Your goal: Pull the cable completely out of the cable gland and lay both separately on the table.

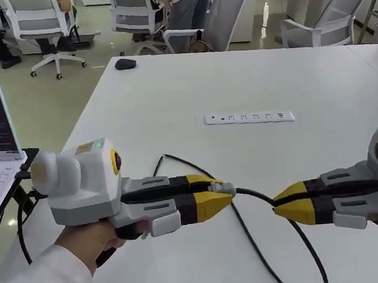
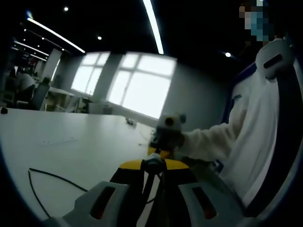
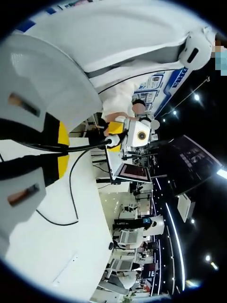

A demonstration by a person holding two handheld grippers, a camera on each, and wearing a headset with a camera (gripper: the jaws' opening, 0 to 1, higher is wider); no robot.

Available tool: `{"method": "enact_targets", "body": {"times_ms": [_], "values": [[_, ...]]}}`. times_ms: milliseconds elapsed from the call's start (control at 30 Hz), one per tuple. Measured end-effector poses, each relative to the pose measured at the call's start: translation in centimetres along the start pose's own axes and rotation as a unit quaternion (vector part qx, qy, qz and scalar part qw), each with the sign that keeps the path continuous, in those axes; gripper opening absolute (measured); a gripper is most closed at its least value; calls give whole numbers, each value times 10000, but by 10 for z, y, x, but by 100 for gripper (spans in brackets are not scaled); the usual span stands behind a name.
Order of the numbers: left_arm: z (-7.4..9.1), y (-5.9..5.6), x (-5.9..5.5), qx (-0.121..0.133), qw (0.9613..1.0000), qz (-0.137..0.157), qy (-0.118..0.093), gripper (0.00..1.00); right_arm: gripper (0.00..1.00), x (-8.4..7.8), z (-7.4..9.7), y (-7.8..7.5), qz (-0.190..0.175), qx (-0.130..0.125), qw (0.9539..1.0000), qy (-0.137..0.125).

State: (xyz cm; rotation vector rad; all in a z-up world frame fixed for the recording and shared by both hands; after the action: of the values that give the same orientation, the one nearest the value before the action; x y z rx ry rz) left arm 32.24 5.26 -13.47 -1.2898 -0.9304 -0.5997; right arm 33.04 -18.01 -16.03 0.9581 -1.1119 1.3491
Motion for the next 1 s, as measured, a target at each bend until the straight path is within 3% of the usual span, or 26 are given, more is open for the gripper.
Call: {"method": "enact_targets", "body": {"times_ms": [133, 267, 1000], "values": [[0, 0, 0, -12, 10000, 52, -40, 16, 3, -17, 4, 1, -159, -71, 9996, 208], [1, -2, 1, -47, 9998, 37, -170, 16, 3, -26, 8, 3, -292, -159, 9992, 203], [0, -4, 1, -66, 9998, 98, -131, 16, 4, -27, 9, 4, -321, -179, 9987, 356]]}}
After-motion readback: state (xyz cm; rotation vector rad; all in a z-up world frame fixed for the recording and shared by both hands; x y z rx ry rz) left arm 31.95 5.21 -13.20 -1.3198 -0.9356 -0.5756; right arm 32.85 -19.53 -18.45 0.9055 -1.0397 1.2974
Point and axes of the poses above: the centre of the closed fingertips' face, and the gripper's own axes: z roughly backward along the fingers, y roughly to its left, x roughly out of its top, the point moved 9 cm from there along z, roughly backward along the fingers, and after that the axes turned 13 degrees about z, right-handed, at the moved point
